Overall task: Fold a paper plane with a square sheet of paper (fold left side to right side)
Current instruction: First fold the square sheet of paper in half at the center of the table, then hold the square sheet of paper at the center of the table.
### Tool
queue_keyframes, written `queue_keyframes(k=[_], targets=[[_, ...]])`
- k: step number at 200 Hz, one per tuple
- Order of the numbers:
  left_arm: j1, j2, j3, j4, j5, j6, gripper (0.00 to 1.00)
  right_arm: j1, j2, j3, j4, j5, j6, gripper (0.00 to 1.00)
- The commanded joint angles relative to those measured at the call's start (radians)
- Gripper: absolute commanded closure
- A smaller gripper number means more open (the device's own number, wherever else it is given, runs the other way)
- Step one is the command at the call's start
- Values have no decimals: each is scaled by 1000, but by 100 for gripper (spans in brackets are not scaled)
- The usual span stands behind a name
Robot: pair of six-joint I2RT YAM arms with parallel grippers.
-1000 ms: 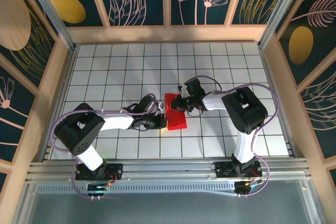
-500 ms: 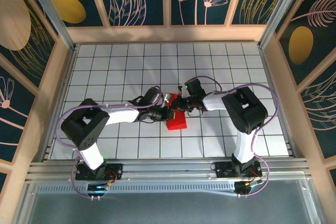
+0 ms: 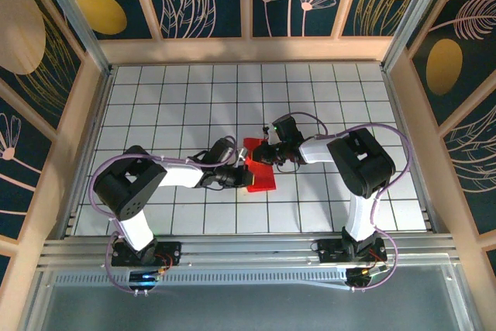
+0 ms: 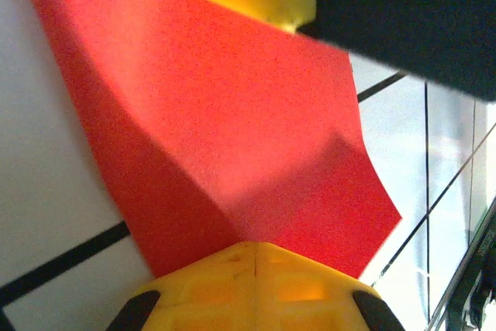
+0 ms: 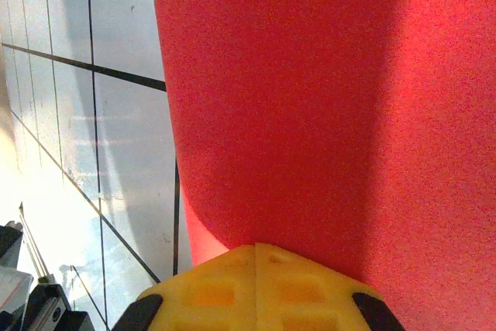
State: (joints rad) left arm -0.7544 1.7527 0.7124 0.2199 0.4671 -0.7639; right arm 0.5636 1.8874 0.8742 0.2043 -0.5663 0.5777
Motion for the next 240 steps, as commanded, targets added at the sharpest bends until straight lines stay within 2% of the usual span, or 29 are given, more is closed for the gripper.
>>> queue_keyframes(k=[1,71,106,143,167,240], targets=[[-27,-28,-48,-128,12,16,100,-10,39,-43,-100,94,-27,100],[-56,-102,-96,-164,19,0,99,-10,41,-42,-106,94,-28,100],[-51,-170,-45,-217,-17,8,99,-8,39,-41,-111,89,-35,100],[49,-240,14,-213,21,28,100,-5,27,-47,-99,89,-30,100],[99,-183,67,-212,29,69,100,-4,24,-47,-92,89,-26,100],[100,28,156,-177,88,133,100,4,20,-42,-101,92,-22,100]])
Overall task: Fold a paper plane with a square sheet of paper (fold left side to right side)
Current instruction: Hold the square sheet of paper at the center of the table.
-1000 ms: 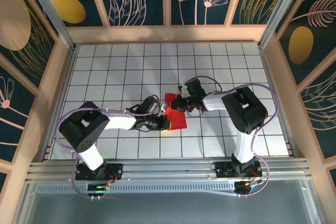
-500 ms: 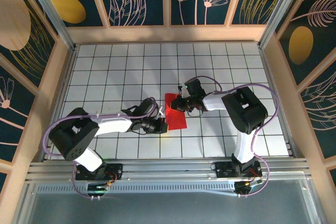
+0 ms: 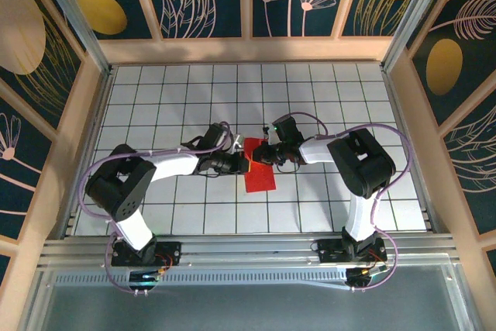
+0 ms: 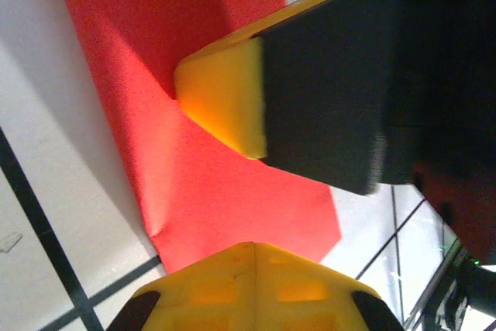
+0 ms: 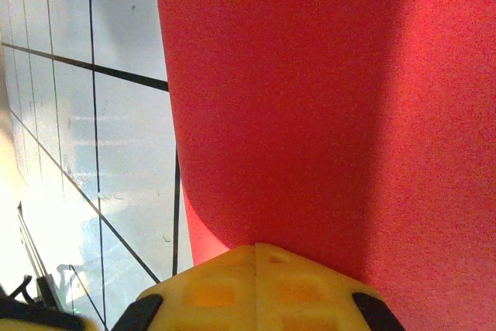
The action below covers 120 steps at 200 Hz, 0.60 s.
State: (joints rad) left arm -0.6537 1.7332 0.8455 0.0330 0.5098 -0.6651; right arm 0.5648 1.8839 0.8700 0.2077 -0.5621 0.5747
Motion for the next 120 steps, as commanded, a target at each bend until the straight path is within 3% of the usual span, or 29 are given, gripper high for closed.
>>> queue_keyframes(k=[1,94,120], targets=[[-1,49,23,12,47,34,100,3,23,-37,-105,88,-18,100],[-3,123,26,-39,8,37,100,6,12,-7,-112,74,-12,100],[-3,122,20,-56,-15,29,100,4,-30,23,-134,79,-17,88]])
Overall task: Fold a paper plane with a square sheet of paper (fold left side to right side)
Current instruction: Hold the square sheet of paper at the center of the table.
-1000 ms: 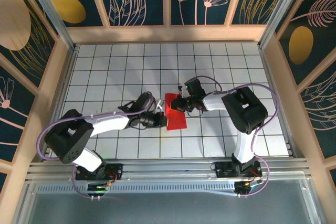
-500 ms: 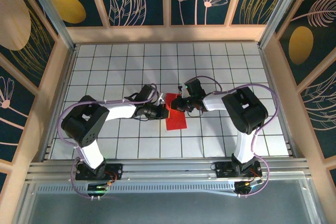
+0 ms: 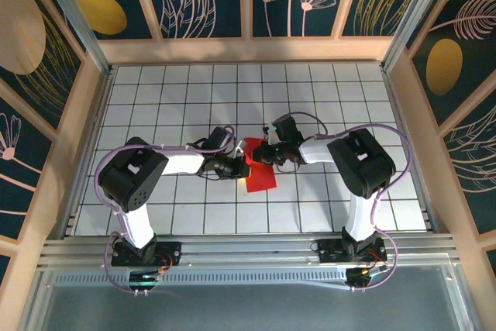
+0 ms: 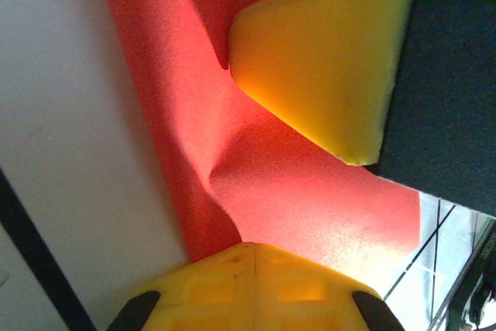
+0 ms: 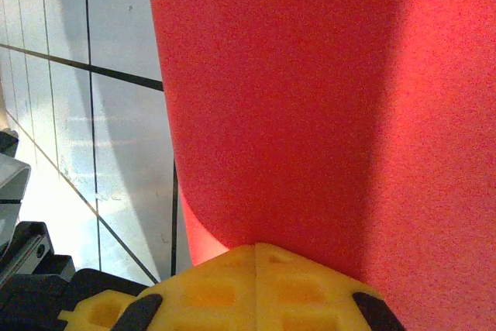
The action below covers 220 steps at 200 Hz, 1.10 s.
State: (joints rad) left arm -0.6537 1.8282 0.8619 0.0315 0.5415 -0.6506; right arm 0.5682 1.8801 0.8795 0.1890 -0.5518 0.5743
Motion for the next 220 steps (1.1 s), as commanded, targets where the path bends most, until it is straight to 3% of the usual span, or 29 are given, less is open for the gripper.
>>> queue_keyframes(k=[1,25,46,59,76,156,220], targets=[[-3,27,4,-54,-49,13,100,1,-29,15,-116,70,-17,88],[-4,21,-2,-53,-54,7,100,-4,-97,37,-168,110,-37,80],[-6,14,-2,-47,-54,-2,100,-7,-154,31,-205,130,-47,79],[-8,13,-3,-40,-50,-10,100,-7,-182,18,-224,107,-47,84],[-10,5,-9,-26,-42,-22,100,-1,-214,-11,-233,58,-36,100],[-11,-17,-8,-10,-34,-44,100,82,-196,-135,-127,29,60,100],[-9,-35,74,25,3,-86,100,85,-161,-161,-188,92,34,100]])
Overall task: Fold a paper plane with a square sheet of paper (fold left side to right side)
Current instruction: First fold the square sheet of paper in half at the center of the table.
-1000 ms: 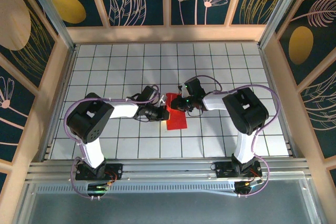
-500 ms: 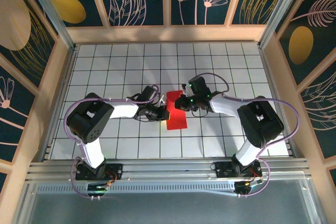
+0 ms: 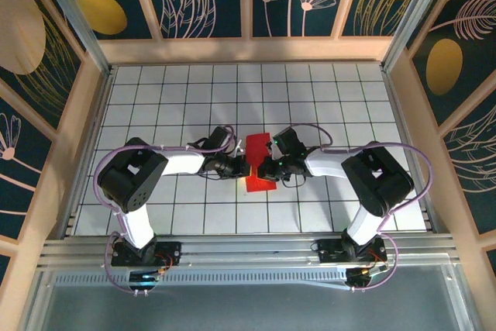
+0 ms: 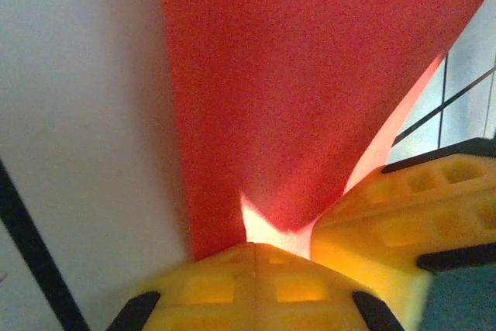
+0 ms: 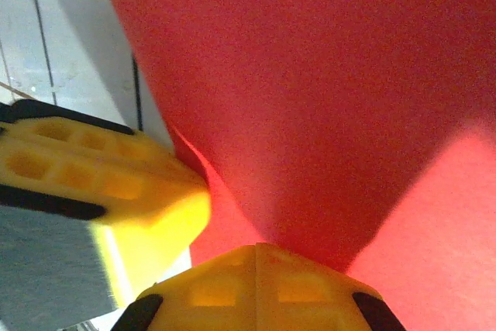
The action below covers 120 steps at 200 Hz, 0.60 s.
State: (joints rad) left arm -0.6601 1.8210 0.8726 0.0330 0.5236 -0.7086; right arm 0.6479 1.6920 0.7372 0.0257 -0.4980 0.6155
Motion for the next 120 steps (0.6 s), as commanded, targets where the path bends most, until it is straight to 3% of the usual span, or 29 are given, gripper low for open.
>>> queue_keyframes(k=[1,120], targets=[[-3,-28,65,23,22,-28,100,6,28,-19,-25,40,-8,100],[15,55,56,76,-14,-36,100,4,57,-29,-44,78,-23,100]])
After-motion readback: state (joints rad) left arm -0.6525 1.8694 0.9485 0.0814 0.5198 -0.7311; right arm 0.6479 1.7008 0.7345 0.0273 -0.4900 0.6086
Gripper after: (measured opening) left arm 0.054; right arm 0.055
